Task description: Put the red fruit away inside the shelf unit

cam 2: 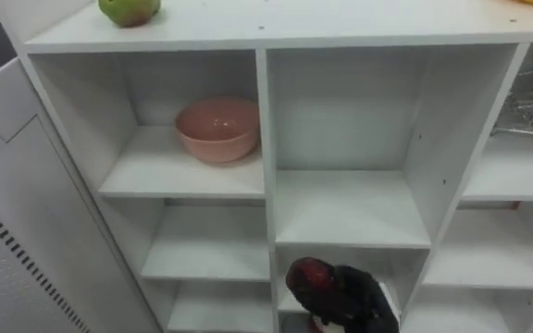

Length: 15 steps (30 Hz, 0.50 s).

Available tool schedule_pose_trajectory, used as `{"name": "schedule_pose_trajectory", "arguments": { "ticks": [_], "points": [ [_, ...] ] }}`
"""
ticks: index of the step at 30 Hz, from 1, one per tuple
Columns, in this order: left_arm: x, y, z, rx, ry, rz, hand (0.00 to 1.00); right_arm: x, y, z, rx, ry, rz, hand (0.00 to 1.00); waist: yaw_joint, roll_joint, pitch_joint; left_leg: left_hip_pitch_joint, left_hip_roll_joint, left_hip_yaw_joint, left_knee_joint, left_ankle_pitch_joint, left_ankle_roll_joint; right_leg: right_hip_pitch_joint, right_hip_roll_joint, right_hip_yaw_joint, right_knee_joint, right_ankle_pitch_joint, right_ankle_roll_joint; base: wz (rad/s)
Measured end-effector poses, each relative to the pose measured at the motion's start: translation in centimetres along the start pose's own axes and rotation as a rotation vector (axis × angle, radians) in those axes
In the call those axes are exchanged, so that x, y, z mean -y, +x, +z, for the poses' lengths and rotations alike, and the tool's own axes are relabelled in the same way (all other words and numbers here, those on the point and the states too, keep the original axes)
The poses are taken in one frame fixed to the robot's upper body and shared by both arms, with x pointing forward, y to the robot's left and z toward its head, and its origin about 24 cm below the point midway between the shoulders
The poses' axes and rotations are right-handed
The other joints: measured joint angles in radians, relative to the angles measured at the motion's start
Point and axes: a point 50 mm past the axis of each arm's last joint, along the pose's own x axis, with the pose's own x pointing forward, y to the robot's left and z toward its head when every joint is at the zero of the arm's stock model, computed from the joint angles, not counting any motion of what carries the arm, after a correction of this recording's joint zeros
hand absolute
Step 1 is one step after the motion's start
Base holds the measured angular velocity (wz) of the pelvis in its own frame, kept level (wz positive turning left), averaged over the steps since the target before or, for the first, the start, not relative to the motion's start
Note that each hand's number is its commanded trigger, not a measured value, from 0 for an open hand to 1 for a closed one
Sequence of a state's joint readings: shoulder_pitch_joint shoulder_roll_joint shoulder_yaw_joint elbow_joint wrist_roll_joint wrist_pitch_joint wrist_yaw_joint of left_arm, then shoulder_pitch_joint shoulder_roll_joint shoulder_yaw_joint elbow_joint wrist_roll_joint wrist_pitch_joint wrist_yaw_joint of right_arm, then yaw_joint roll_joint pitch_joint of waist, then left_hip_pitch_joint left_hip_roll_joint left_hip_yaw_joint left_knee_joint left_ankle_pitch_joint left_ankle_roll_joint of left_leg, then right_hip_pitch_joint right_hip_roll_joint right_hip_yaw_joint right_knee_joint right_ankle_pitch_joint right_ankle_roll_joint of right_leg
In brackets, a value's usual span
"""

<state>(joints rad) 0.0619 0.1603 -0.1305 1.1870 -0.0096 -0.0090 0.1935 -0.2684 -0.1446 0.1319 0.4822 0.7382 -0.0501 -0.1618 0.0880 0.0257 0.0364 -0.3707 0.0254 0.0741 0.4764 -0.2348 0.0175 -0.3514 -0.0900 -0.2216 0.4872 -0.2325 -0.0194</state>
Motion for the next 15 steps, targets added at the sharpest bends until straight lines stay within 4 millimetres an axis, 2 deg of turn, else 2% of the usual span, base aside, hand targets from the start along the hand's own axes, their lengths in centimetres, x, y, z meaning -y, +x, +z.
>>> {"name": "schedule_pose_trajectory", "arguments": {
  "ticks": [1, 2, 4, 8, 12, 15],
  "points": [
    [0.0, 0.0, -0.2, -0.010, 0.010, 0.000, 0.00, 0.4, 0.2, -0.3, -0.026, 0.077, -0.023, 1.00, 0.000, -0.002, 0.0040, -0.027, -0.001, -0.010, 0.029, -0.007, 0.000, -0.024, -0.008, -0.001, 0.031, -0.020, 0.004, 0.28],
    [0.0, 0.0, -0.4, -0.014, 0.016, -0.002, 0.00, 0.7, 0.2, -0.5, -0.037, 0.112, -0.037, 1.00, 0.001, -0.004, 0.0043, -0.039, -0.002, -0.014, 0.037, -0.007, 0.000, -0.038, -0.015, -0.002, 0.046, -0.026, 0.005, 0.22],
    [0.3, -0.2, -0.8, -0.021, 0.050, -0.006, 0.00, 1.1, 0.6, -0.7, -0.067, 0.273, -0.070, 1.00, 0.016, -0.004, 0.0063, -0.105, -0.003, -0.018, 0.081, -0.008, 0.001, -0.105, -0.019, 0.003, 0.091, -0.029, 0.001, 0.04],
    [0.3, -0.2, -0.6, -0.024, 0.055, -0.004, 0.00, 1.8, 1.5, -0.2, -0.074, 0.472, -0.121, 1.00, 0.031, -0.009, 0.0085, -0.196, -0.005, -0.016, 0.140, -0.007, 0.002, -0.198, -0.035, 0.001, 0.163, -0.040, -0.007, 0.05],
    [0.2, -0.1, 0.8, 0.033, 0.052, 0.000, 0.00, 1.9, 2.7, 1.2, -0.051, 0.663, -0.122, 1.00, 0.043, -0.014, 0.0085, -0.300, -0.003, -0.019, 0.197, -0.007, -0.002, -0.302, -0.046, 0.000, 0.226, -0.050, -0.013, 0.02],
    [0.3, -0.1, 1.5, 0.054, 0.060, 0.001, 0.00, 2.5, 3.4, 2.4, -0.025, 0.701, -0.129, 1.00, 0.061, -0.015, 0.0077, -0.347, -0.003, -0.018, 0.220, -0.005, -0.006, -0.349, -0.048, -0.003, 0.251, -0.050, -0.022, 0.00]
  ]
}}
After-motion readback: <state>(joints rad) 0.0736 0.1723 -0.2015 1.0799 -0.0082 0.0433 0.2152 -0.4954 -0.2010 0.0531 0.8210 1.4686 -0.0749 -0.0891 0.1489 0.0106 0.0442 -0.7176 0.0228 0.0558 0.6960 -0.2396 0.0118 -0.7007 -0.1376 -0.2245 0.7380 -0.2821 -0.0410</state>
